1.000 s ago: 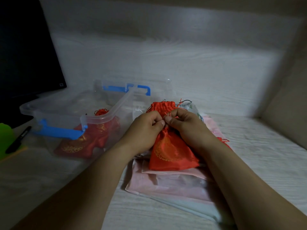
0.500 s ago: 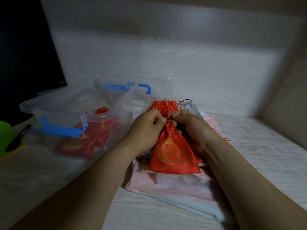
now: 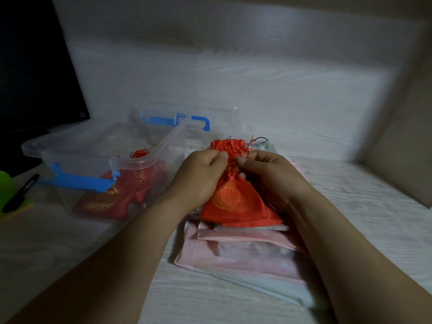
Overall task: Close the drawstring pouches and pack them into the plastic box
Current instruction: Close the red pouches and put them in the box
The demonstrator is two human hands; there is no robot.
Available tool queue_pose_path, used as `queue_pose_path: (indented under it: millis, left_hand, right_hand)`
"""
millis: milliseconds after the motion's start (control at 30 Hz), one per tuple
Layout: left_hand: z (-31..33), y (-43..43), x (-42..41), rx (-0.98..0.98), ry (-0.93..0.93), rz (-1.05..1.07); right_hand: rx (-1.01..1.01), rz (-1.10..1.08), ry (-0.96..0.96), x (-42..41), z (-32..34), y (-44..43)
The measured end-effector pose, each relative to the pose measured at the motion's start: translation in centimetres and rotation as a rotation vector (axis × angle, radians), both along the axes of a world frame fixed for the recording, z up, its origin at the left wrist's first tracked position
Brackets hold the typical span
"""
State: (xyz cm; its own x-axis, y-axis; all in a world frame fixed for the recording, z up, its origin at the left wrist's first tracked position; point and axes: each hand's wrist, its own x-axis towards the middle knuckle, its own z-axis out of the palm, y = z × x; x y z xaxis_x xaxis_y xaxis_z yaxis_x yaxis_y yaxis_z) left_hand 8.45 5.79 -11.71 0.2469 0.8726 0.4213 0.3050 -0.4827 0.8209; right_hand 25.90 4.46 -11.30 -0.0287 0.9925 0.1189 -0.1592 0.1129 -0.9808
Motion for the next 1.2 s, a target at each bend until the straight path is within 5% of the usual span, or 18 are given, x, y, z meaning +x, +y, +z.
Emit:
queue_pose_path:
  millis: [100,233,1200]
  left_hand:
    - [0.2,-0.8,0.4,0.043,0.125,-0.134]
    - [0.1,0.2,0.0,-0.087,-0.086,-0.105]
    - [-0.3,0.5,-0.4,-0.098,-0.048,-0.167]
  right_hand:
    - [0.037,-0.023,0.036,0.1,-0.1,0.2]
    - [0.068,0.026,-0.004,0.4,0.3,-0.1]
    - [0.258,-0.078,-0.452,0.7,0.4,0.0]
